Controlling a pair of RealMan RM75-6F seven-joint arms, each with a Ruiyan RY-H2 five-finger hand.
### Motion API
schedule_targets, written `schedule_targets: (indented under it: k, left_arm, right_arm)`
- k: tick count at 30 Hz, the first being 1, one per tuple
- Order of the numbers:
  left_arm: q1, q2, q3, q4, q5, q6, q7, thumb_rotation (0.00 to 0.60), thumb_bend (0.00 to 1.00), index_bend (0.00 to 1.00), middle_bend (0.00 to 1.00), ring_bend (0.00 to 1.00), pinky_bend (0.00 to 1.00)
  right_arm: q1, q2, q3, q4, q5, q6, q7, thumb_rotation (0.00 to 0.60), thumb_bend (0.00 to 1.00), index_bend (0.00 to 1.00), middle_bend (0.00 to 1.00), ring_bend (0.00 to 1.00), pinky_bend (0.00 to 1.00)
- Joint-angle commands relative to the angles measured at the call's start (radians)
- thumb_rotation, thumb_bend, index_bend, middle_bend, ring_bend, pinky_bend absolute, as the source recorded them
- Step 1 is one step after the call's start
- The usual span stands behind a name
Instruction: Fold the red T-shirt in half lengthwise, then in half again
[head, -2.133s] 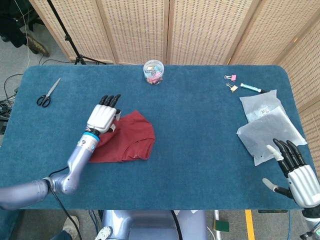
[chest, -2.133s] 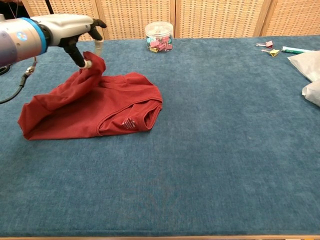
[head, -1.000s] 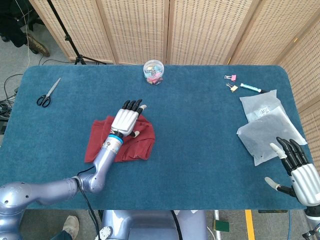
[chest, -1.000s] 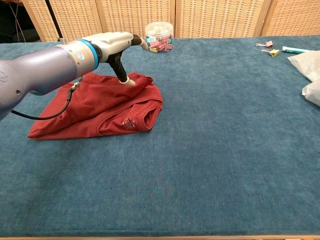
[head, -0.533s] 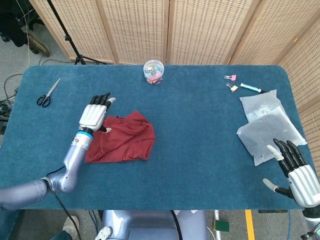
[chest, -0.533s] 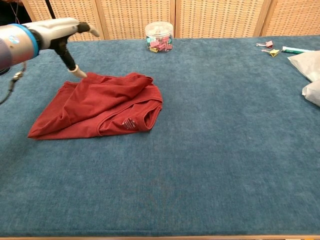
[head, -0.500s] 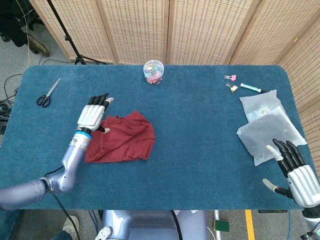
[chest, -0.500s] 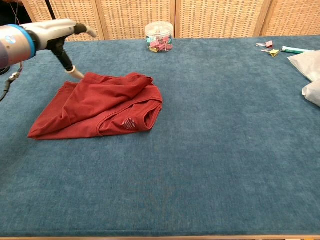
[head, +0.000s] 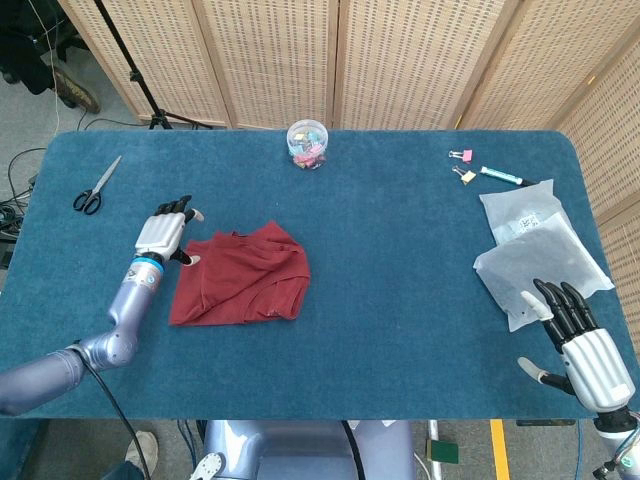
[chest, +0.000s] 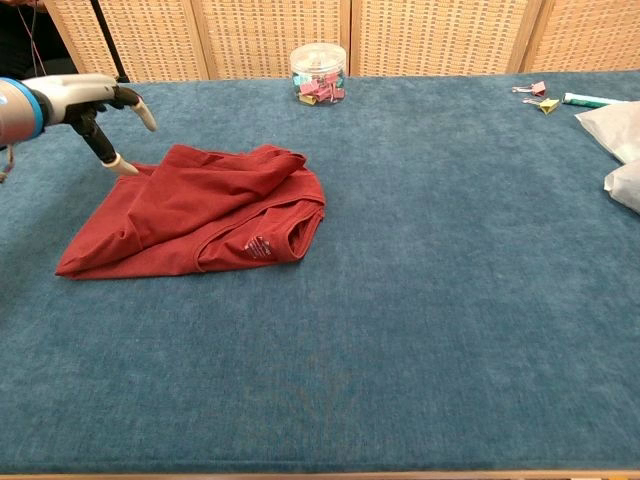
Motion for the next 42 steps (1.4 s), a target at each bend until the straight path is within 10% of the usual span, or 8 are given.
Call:
schedule_targets:
  k: [1,25,42]
  left_arm:
    - [-0.007,-0.013,-0.007,0.011,-0.011,-0.007,-0.010,0.600,0.21,0.33,0.00,0.00,0.00]
    - [-0.144,0.004,-0.015,-0.042,-0.536,-0.036,0.118,0.600,0.26,0.35,0.00,0.00,0.00]
    - [-0.174,-0.049,-0.021,-0.030,-0.560,0.028,0.128,0.600,0.34,0.45,0.00,0.00,0.00]
  right_arm:
    - [0.001,0.000,0.000,0.001,0.001,-0.001,0.001,0.600,0.00,0.00,0.00,0.00,0.00]
    - [0.001,0.002,-0.003,0.002,-0.002,0.003,0.006,0.600,0.00,0.00,0.00,0.00,0.00]
    - [0.002,0.006,-0.003,0.003,0.002,0.003,0.022,0.600,0.00,0.00,0.00,0.00,0.00]
